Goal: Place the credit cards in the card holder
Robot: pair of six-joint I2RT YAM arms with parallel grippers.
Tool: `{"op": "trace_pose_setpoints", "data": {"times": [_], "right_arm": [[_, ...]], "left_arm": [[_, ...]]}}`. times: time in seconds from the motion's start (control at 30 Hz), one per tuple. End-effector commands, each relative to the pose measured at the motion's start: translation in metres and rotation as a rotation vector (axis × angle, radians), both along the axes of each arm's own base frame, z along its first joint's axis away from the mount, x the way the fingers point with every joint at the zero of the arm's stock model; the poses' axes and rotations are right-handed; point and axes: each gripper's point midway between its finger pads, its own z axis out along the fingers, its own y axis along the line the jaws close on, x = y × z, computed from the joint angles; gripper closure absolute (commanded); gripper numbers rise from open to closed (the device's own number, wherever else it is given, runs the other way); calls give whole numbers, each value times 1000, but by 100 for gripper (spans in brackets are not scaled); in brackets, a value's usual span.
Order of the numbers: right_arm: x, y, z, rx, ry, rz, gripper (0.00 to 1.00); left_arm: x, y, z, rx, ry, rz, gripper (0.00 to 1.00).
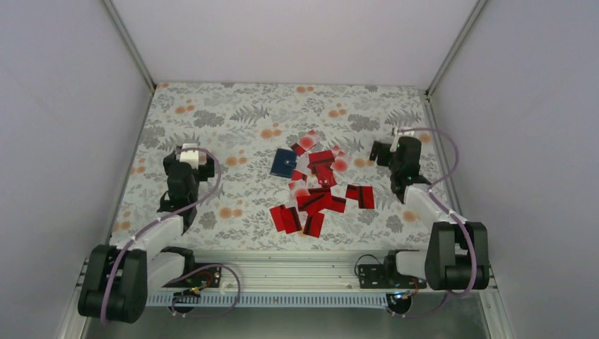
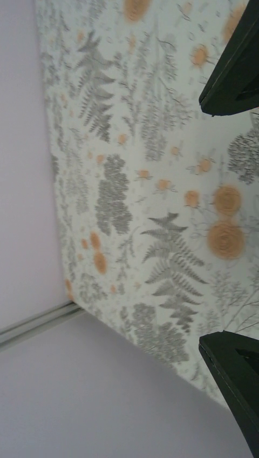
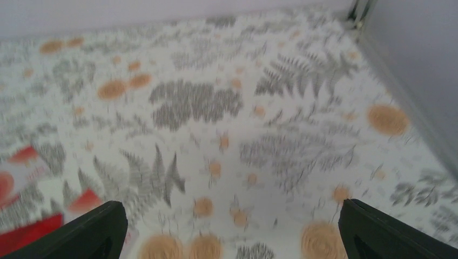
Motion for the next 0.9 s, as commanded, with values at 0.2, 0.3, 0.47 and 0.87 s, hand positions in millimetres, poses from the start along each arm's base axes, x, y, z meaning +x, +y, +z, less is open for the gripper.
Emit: {"op": "trace_pose_setpoints", "data": {"times": [0.2, 0.3, 0.47, 0.87], "right_arm": [[2, 16, -16, -148, -268, 178, 1], [29, 26, -24, -88, -227, 252, 1], [33, 31, -24, -60, -260, 277, 1], [-2, 25, -18, -42, -386, 270, 1]], "left_arm": [[22, 12, 6, 0, -229, -56, 0], [41, 14, -5, -54, -197, -93, 1], [37, 12, -18, -57, -205, -109, 0], [39, 11, -19, -52, -202, -118, 0]]}}
